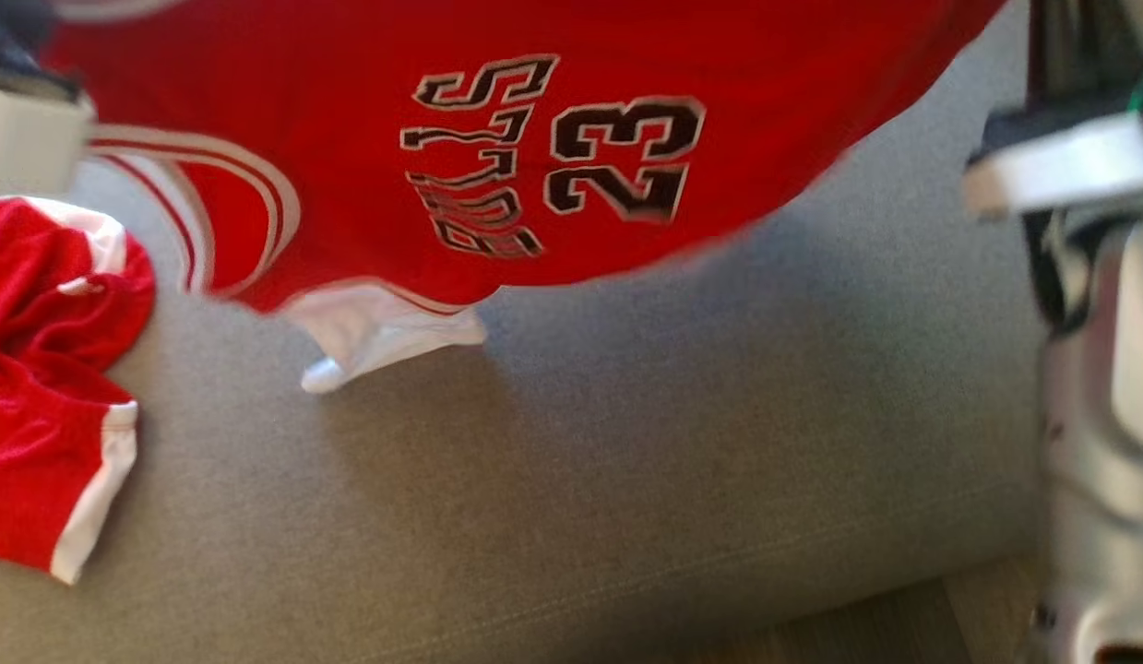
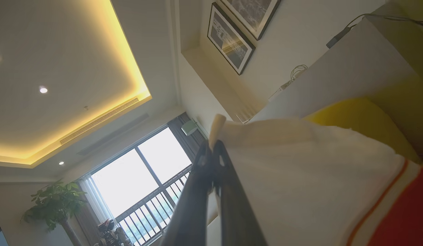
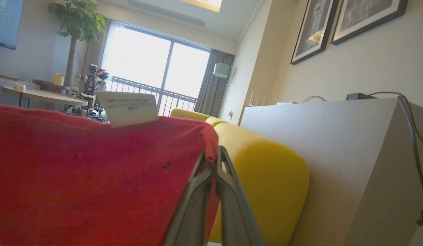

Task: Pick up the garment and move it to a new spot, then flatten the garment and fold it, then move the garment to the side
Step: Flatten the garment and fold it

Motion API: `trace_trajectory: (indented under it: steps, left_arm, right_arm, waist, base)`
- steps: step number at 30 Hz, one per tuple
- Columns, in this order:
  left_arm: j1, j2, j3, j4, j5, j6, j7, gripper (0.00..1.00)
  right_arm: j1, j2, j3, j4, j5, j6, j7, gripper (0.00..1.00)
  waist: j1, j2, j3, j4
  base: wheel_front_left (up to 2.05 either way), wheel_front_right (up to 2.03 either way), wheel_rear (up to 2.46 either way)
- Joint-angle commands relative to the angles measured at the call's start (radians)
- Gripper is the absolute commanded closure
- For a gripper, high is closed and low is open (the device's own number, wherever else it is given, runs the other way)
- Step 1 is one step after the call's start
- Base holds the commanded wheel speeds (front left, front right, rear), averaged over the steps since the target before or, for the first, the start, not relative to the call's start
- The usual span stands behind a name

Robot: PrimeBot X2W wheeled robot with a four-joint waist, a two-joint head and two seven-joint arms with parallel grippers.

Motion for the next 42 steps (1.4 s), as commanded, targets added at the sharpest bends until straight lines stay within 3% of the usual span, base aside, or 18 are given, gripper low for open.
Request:
trace_trajectory:
  steps: [1, 6, 7, 11, 14, 18, 21, 24, 28, 34, 42]
  left_arm:
    - [-0.091, 0.057, 0.073, 0.012, -0.024, -0.048, 0.016, 1.0]
    - [-0.183, 0.035, 0.067, 0.107, -0.049, -0.141, 0.034, 1.0]
    - [-0.183, 0.035, 0.067, 0.107, -0.049, -0.141, 0.034, 1.0]
    - [-0.293, -0.015, 0.058, 0.252, -0.076, -0.224, 0.083, 1.0]
    - [-0.433, -0.053, 0.038, 0.378, -0.028, -0.291, 0.098, 1.0]
    - [-0.635, -0.116, -0.005, 0.557, 0.096, -0.339, 0.058, 1.0]
    - [-0.761, -0.159, -0.032, 0.683, 0.2, -0.321, -0.024, 1.0]
    - [-0.875, -0.193, -0.04, 0.735, 0.286, -0.273, -0.071, 1.0]
    - [-0.93, -0.193, -0.028, 0.595, 0.356, -0.179, -0.076, 1.0]
    - [-0.695, -0.119, -0.011, 0.35, 0.324, -0.071, -0.077, 1.0]
    - [-0.166, -0.06, -0.025, 0.169, 0.21, 0.028, -0.077, 1.0]
  right_arm:
    - [-0.115, -0.026, 0.042, -0.02, -0.02, 0.0, 0.055, 1.0]
    - [-0.271, -0.084, 0.079, 0.074, -0.019, 0.0, 0.126, 1.0]
    - [-0.271, -0.084, 0.079, 0.074, -0.019, 0.0, 0.126, 1.0]
    - [-0.412, -0.1, 0.1, 0.205, -0.036, 0.0, 0.151, 1.0]
    - [-0.537, -0.094, 0.091, 0.317, -0.069, 0.0, 0.147, 1.0]
    - [-0.705, -0.054, 0.027, 0.449, -0.133, 0.0, 0.074, 1.0]
    - [-0.806, -0.028, -0.027, 0.526, -0.215, 0.0, -0.013, 1.0]
    - [-0.891, -0.012, -0.087, 0.534, -0.306, 0.0, -0.056, 1.0]
    - [-0.942, -0.003, -0.123, 0.433, -0.4, 0.0, -0.071, 1.0]
    - [-0.798, -0.027, -0.069, 0.317, -0.394, 0.0, -0.072, 1.0]
    - [-0.524, -0.079, -0.061, 0.463, -0.317, 0.0, -0.072, 1.0]
  waist:
    - [0.0, -0.0001, -0.037, 0.019]
    - [0.0, -0.0001, -0.024, 0.042]
    - [0.0, -0.0001, -0.024, 0.042]
    - [0.0, -0.0001, 0.046, 0.055]
    - [0.0, -0.0001, 0.139, 0.061]
    - [0.0, -0.0001, 0.266, 0.054]
    - [0.0, -0.0001, 0.326, 0.044]
    - [0.0, -0.0001, 0.388, 0.057]
    - [0.0, -0.0001, 0.461, 0.107]
    - [0.0, -0.0001, 0.471, 0.181]
    - [0.0, -0.0001, 0.36, 0.219]
  base:
    - [0.0, 0.0, 0.0]
    - [0.0, 0.0, 0.0]
    - [0.0, 0.0, 0.0]
    - [0.0, 0.0, 0.0]
    - [0.0, 0.0, 0.0]
    - [0.0, 0.0, 0.0]
    - [0.0, 0.0, 0.0]
    - [0.0, 0.0, 0.0]
    - [0.0, 0.0, 0.0]
    - [0.0, 0.0, 0.0]
    - [0.0, 0.0, 0.0]
